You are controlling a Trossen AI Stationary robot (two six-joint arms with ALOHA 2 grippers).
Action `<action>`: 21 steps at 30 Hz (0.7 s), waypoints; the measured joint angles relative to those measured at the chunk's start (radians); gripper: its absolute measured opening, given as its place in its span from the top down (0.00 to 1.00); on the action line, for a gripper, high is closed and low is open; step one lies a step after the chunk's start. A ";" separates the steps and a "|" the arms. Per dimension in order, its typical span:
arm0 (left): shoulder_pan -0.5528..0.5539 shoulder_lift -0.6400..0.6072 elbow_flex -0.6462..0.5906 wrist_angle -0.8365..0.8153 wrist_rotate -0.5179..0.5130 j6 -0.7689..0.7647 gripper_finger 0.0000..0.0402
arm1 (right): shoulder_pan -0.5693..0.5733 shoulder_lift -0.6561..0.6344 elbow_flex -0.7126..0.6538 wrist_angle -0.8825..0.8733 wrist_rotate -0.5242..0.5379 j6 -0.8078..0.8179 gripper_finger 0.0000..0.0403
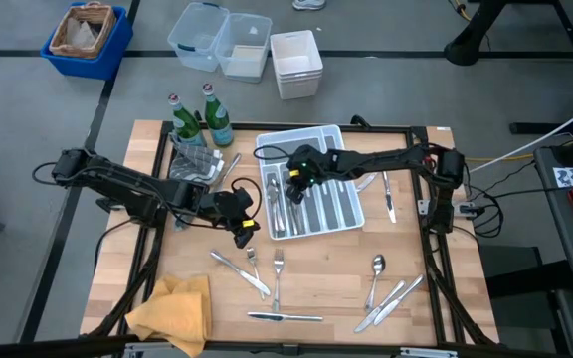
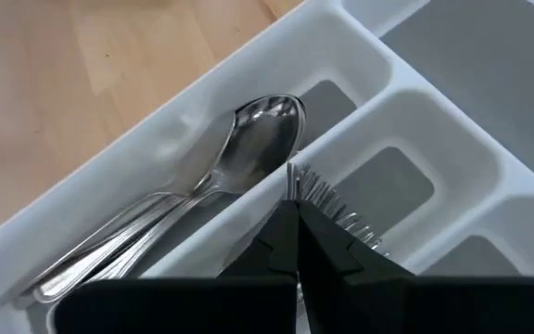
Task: Sort silverware
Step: Put the silver fork into the silverware tray
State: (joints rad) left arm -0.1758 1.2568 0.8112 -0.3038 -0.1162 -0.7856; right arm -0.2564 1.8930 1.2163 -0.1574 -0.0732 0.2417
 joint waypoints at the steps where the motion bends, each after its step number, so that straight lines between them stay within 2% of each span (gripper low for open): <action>1: 0.000 0.000 0.000 0.000 0.000 0.000 0.90 | 0.001 0.001 0.000 -0.001 0.008 0.000 0.99; 9: 0.000 0.000 0.000 0.000 0.000 -0.014 0.90 | 0.001 0.001 0.000 -0.021 0.021 0.000 0.98; 14: -0.001 0.000 0.000 -0.001 0.012 -0.098 0.90 | 0.000 0.001 0.000 -0.069 0.026 0.045 0.88; 21: -0.001 0.000 0.000 -0.001 0.038 -0.115 0.90 | 0.001 0.001 0.000 -0.083 0.028 0.051 0.74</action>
State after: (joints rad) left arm -0.1772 1.2568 0.8112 -0.3050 -0.0783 -0.9007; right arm -0.2558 1.8942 1.2163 -0.2403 -0.0452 0.2924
